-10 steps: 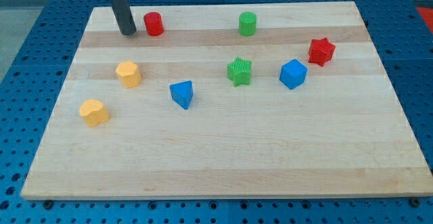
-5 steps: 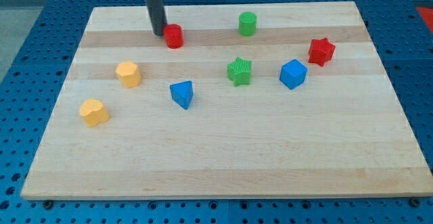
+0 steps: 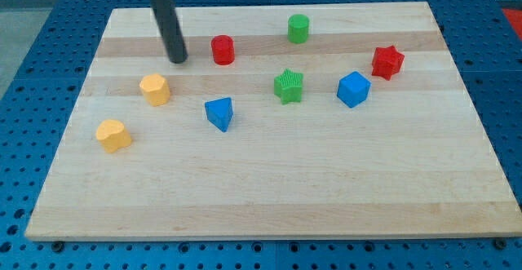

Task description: Push the red circle towards the green circle

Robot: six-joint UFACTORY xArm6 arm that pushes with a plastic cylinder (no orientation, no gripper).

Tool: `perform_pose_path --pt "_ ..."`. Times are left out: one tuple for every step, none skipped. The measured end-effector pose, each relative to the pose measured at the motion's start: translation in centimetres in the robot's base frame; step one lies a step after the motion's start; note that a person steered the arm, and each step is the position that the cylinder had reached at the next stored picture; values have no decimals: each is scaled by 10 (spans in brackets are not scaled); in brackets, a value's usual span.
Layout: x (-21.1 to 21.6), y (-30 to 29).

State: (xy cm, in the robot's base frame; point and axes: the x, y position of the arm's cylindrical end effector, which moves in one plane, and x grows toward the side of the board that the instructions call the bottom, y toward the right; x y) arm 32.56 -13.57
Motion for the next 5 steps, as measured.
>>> perform_pose_path --pt "-4 60" --pt "-6 63" --pt "-9 42" --pt "-22 75" --pt "-27 131"
